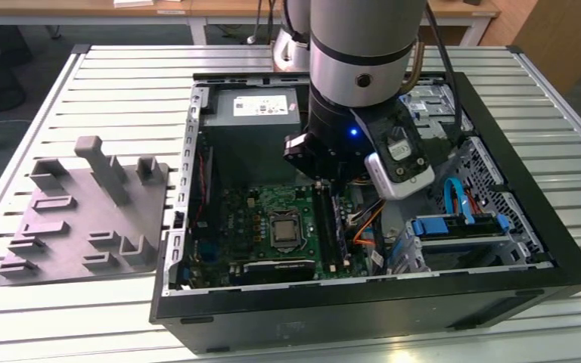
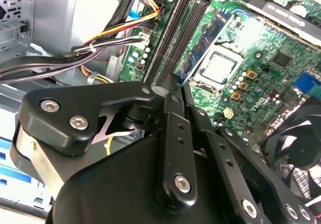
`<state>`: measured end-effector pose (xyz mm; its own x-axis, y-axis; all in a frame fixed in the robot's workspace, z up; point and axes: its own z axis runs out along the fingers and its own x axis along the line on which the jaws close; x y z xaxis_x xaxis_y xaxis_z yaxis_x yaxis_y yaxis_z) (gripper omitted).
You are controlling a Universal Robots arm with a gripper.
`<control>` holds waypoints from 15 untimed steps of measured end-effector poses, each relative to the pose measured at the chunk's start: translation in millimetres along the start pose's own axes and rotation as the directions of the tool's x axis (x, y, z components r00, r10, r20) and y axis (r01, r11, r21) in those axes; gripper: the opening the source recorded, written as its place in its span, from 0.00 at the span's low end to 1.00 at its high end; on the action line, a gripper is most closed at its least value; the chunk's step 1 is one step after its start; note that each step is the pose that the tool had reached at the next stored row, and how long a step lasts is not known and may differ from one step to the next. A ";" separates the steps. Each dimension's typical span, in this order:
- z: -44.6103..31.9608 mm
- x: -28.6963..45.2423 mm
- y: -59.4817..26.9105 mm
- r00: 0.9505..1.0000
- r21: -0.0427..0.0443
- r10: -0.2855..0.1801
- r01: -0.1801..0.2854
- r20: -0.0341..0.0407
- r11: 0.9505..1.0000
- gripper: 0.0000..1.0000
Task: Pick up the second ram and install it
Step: 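Insert the second ram into the second slot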
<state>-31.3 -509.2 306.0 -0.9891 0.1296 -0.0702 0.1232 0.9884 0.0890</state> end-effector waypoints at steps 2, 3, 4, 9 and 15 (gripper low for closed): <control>0.0 0.0 0.0 1.000 0.001 0.013 -0.013 0.001 1.000 0.14; 0.0 0.0 0.0 1.000 0.001 0.020 -0.020 0.002 1.000 0.14; 0.0 0.0 0.0 1.000 0.002 0.026 -0.026 0.002 1.000 0.14; 0.0 0.0 0.0 0.998 0.004 0.061 -0.061 0.006 0.998 0.14; 0.0 0.0 0.0 0.994 0.007 0.105 -0.105 0.010 0.994 0.14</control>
<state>-31.3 -509.2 305.9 -0.9699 0.2330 -0.0702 0.2266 0.9699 0.0890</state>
